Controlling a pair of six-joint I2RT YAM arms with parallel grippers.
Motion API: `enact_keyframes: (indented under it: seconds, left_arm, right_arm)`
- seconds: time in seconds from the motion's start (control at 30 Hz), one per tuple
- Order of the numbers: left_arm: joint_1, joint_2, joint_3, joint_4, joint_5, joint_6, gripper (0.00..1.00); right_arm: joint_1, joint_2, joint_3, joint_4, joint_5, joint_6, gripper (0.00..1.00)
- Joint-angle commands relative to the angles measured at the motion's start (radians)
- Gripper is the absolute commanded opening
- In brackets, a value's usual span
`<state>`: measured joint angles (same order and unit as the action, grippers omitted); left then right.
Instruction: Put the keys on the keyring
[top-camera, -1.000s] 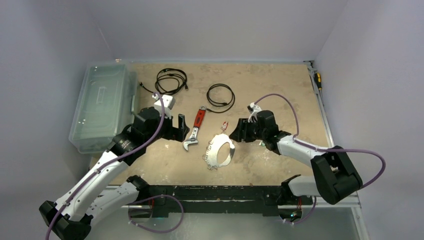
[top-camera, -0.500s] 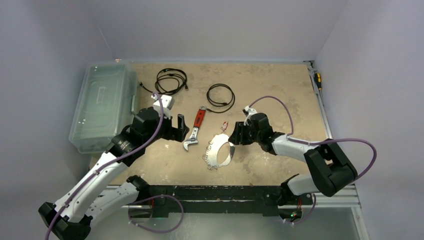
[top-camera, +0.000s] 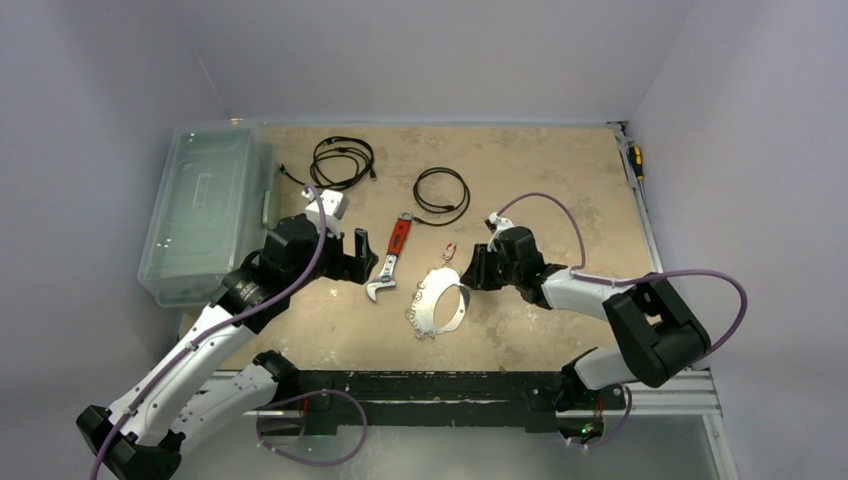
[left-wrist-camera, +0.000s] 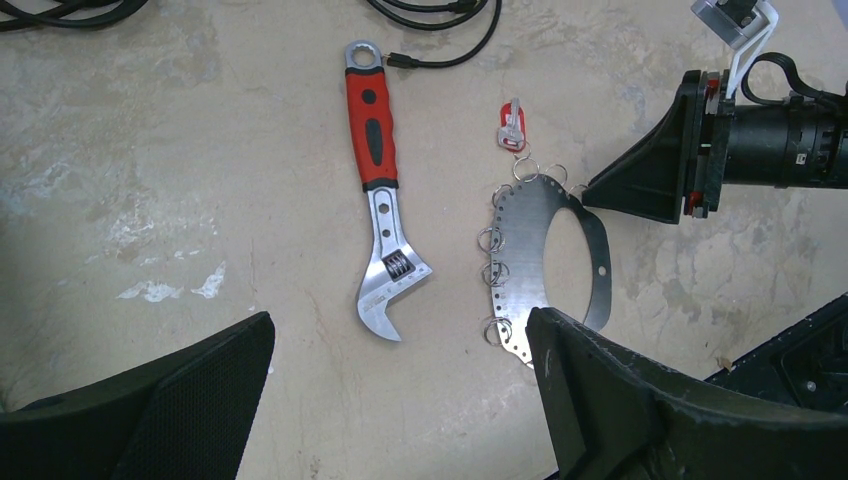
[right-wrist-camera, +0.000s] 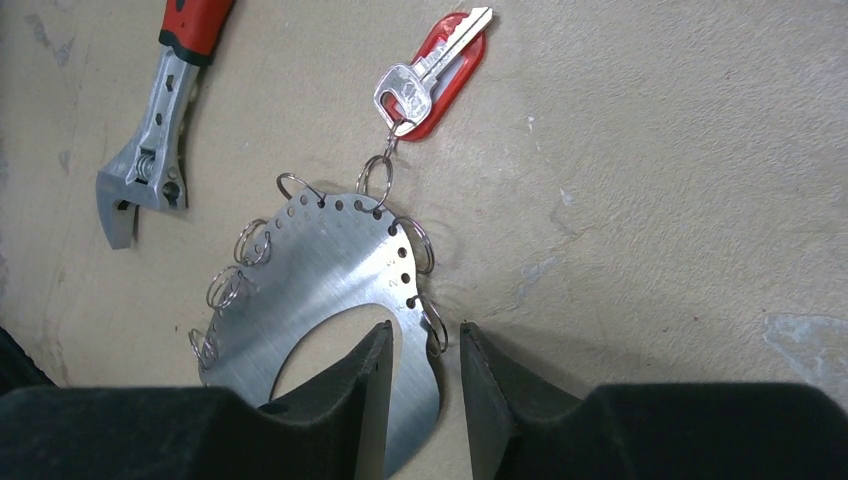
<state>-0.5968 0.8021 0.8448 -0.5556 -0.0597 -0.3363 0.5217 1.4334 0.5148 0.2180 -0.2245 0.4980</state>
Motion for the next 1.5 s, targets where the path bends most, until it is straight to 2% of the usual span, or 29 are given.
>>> enact_keyframes:
  seconds: [0.0, 0.7, 1.03, 1.47]
  left_arm:
    - [0.002, -0.012, -0.001, 0.025, -0.009, 0.01, 0.97]
    - [0.002, -0.029, -0.003, 0.02, -0.021, 0.006, 0.97]
    - [0.002, -0.032, -0.001, 0.021, -0.021, 0.006, 0.97]
    - [0.002, -0.062, -0.002, 0.044, 0.034, 0.021, 0.97]
  right_arm:
    - [0.002, -0.001, -0.005, 0.033, 0.017, 0.001, 0.34]
    - [0.024, 0.038, 0.014, 0.012, 0.055, 0.014, 0.21]
    - [0.031, 0.038, 0.014, 0.013, 0.05, 0.015, 0.0]
    - [0.037, -0.109, 0.004, 0.0, 0.039, -0.041, 0.0]
